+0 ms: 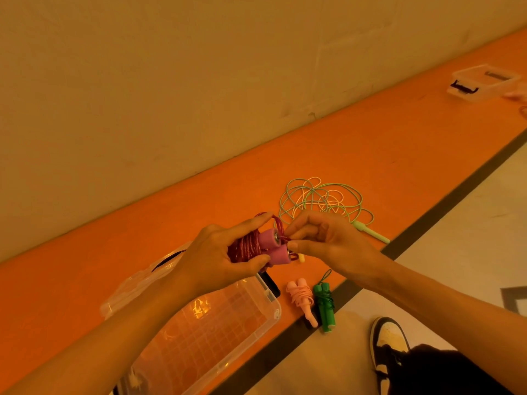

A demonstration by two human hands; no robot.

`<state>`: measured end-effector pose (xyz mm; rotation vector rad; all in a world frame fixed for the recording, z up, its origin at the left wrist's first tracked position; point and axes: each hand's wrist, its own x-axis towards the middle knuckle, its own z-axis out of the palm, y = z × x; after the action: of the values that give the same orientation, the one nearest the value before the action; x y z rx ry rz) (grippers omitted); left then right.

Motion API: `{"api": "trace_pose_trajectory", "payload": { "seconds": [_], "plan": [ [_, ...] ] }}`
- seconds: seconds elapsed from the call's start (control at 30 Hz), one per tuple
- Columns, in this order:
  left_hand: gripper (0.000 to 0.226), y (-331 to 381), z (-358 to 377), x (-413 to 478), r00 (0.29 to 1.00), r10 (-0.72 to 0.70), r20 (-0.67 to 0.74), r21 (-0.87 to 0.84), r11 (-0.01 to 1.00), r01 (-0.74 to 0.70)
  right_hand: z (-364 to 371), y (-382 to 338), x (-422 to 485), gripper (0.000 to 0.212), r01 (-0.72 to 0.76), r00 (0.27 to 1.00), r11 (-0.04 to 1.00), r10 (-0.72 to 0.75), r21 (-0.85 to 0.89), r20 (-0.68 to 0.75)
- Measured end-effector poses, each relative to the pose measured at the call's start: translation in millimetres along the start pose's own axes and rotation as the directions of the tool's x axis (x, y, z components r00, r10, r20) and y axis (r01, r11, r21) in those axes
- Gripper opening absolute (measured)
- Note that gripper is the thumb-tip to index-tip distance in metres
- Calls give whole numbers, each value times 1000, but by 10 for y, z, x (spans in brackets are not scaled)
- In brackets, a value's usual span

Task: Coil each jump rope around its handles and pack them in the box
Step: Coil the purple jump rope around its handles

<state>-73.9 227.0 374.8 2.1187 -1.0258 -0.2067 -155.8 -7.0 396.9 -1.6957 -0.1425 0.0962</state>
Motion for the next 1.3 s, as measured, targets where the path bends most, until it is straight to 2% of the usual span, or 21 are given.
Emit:
{"api": "trace_pose_trajectory", "payload": {
  "seconds": [0.07, 0.17, 0.27, 0.33, 0.4, 0.47, 0.57, 0.7, 0.83, 0.87, 0.97, 1.03, 1.13, 1.3],
  "plan": [
    [70, -8, 4, 3, 1000, -14, -5, -16, 1000, 14, 19, 29, 0, 16, 88, 995, 972, -97, -217, -30],
    [70, -1, 22, 16, 999, -28, -45, -12, 1000, 27, 57, 42, -4, 27, 244, 951, 766, -308, -595, -5],
    [70, 37, 54, 32, 995, -39, -91, 15, 999, 40, 66, 37, 12, 47, 184, 962, 585, -272, -790, 23],
    [70, 78, 66, 45, 990, -50, -129, 20, 998, 53, 74, 57, 36, 56, 149, 970, 485, -241, -862, 32],
    [72, 120, 69, 59, 986, -59, -157, 20, 998, 63, 62, 76, 64, 60, 175, 947, 422, -319, -889, 35],
    [72, 152, 80, 65, 982, -66, -178, 25, 997, 71, 45, 117, 89, 50, 197, 915, 388, -402, -901, 27],
    [70, 166, 108, 58, 977, -91, -192, 3, 996, 93, 58, 127, 94, 20, 154, 909, 371, -416, -916, -16],
    [73, 175, 126, 53, 973, -121, -196, 9, 992, 125, 29, 91, 96, 28, 135, 876, 228, -483, -964, 8],
    [75, 191, 71, 32, 977, -159, -145, 16, 986, 163, -53, 97, 139, 26, 222, 897, 236, -429, -946, 104],
    [75, 190, 57, 32, 978, -167, -125, 23, 985, 171, -81, 108, 152, 27, 248, 900, 273, -420, -930, 116],
    [74, 229, 32, 62, 980, -172, -97, 11, 985, 174, -165, 93, 142, 31, 277, 919, 555, -390, -785, 49],
    [74, 259, 25, 80, 979, -179, -101, -23, 984, 177, -187, 86, 127, 25, 296, 906, 644, -423, -706, -7],
    [75, 284, 22, 65, 974, -198, -113, 1, 980, 199, -157, 113, 117, 22, 312, 888, 621, -459, -720, -11],
    [76, 313, 50, 55, 967, -207, -152, 64, 974, 218, -122, 124, 98, 22, 286, 888, 656, -456, -699, -64]
  ]
}}
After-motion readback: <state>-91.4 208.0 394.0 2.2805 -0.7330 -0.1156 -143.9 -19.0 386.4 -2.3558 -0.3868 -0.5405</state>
